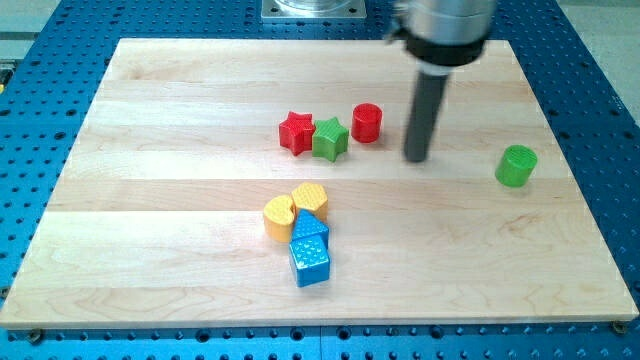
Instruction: Move the red circle into the green star
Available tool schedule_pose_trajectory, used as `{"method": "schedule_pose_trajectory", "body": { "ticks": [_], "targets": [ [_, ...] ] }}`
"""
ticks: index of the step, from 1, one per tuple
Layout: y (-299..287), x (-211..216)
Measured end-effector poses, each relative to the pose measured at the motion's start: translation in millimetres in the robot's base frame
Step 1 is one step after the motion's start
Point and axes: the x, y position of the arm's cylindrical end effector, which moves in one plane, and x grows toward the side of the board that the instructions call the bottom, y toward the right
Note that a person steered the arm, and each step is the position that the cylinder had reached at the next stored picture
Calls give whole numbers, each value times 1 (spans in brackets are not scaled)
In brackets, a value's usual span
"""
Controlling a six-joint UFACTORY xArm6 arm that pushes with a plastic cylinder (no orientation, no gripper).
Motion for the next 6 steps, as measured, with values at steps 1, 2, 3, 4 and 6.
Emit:
{"method": "schedule_pose_trajectory", "body": {
  "ticks": [1,2,3,4,6],
  "targets": [
    [12,-41],
    [-40,-42],
    [-89,-42],
    [-116,-42],
    [129,-29]
  ]
}}
